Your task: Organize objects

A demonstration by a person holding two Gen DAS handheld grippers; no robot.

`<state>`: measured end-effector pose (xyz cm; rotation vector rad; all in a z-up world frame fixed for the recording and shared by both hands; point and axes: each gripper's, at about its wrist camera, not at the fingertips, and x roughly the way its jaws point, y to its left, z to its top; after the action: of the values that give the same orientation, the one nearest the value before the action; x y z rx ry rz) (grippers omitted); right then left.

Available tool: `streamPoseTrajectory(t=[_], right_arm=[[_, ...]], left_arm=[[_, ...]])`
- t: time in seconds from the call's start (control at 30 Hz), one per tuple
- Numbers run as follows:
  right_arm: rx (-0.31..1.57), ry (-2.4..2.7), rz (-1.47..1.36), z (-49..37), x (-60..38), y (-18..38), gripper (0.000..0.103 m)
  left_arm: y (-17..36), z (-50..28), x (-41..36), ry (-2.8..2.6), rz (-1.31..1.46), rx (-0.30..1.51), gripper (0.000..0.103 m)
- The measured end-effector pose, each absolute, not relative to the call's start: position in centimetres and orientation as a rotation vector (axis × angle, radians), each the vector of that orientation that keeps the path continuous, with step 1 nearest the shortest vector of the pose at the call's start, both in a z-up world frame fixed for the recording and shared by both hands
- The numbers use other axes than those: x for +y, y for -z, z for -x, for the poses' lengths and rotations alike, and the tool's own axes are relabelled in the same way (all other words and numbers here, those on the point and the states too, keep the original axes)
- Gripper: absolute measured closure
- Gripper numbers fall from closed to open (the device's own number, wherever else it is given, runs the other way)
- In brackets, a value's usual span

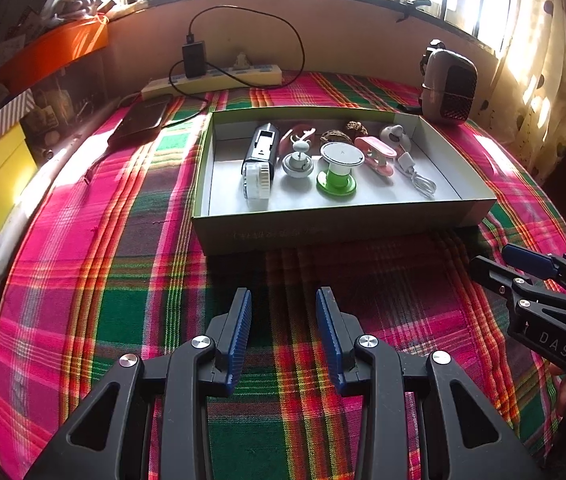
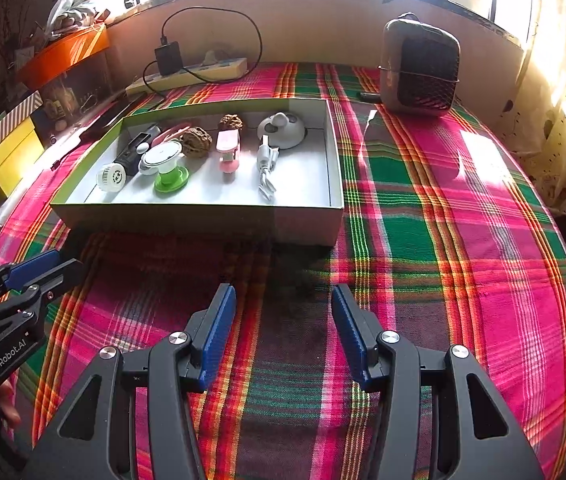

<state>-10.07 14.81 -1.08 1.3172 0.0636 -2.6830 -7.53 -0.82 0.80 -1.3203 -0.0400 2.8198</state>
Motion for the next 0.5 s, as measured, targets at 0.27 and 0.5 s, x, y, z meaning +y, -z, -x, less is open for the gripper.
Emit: streamPoseTrajectory(t=[0.27,0.5], right_arm=[[0.098,2.694,-1.332,9.86,15.11,1.67,0.052],[0.094,2.726,-1.336,9.85,15.67,1.8,0.04]], left_arm=[[-0.17,7.54,-0.58,-2.824,1.343,-0.023,0.071],[-0.13,7.61,-0.36,-2.846,1.337,-0.007,0.071]])
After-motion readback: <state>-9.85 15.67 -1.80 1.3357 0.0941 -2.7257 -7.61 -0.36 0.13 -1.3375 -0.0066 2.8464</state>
